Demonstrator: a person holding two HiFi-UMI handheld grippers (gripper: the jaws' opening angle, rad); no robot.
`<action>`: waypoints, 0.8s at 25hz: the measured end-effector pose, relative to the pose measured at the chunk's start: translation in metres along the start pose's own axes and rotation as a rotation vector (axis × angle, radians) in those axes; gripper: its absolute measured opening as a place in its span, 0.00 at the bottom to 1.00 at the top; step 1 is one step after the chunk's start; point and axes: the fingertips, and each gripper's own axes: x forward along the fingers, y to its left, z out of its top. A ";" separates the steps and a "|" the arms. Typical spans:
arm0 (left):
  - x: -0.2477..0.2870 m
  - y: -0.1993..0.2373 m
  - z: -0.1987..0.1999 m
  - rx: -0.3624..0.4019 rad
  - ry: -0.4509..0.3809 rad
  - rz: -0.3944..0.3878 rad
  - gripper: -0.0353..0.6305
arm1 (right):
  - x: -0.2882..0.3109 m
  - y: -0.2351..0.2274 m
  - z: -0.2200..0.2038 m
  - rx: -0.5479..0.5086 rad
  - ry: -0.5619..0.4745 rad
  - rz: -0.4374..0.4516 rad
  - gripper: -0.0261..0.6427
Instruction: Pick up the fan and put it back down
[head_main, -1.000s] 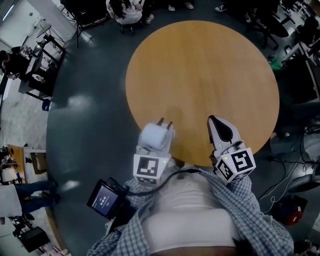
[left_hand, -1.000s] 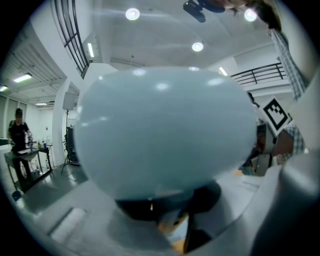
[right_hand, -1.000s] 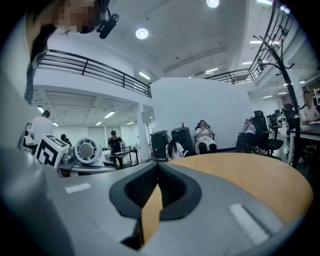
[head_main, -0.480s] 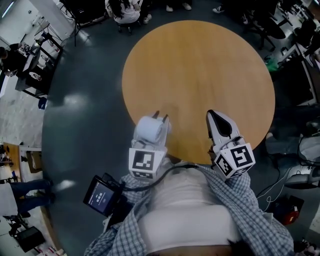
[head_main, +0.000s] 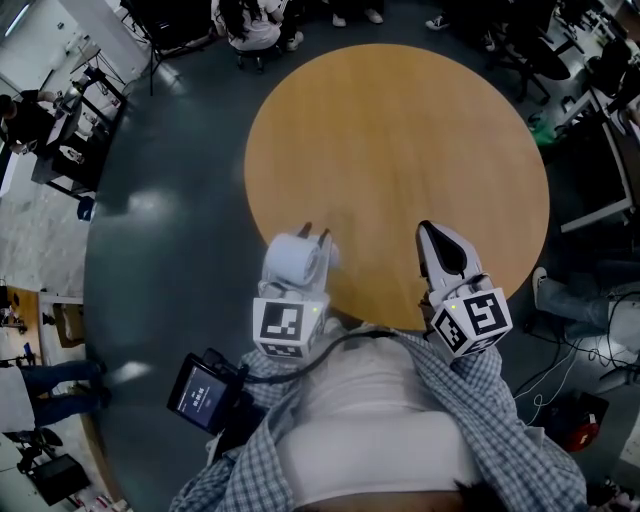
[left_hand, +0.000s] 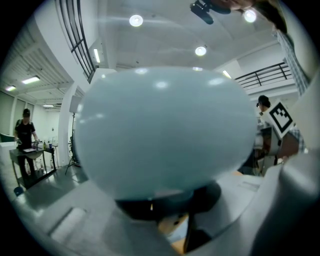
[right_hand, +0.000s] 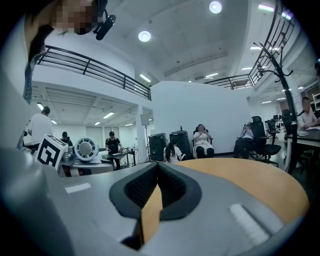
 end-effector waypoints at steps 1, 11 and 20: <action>0.000 0.001 -0.001 0.000 0.001 0.000 0.21 | 0.000 0.000 0.000 0.000 0.000 0.000 0.04; 0.001 -0.004 0.000 0.002 0.004 -0.016 0.21 | -0.003 0.001 0.000 0.000 0.012 -0.001 0.04; 0.000 0.002 -0.019 0.019 0.029 -0.028 0.21 | -0.006 0.015 -0.013 0.007 0.089 0.014 0.04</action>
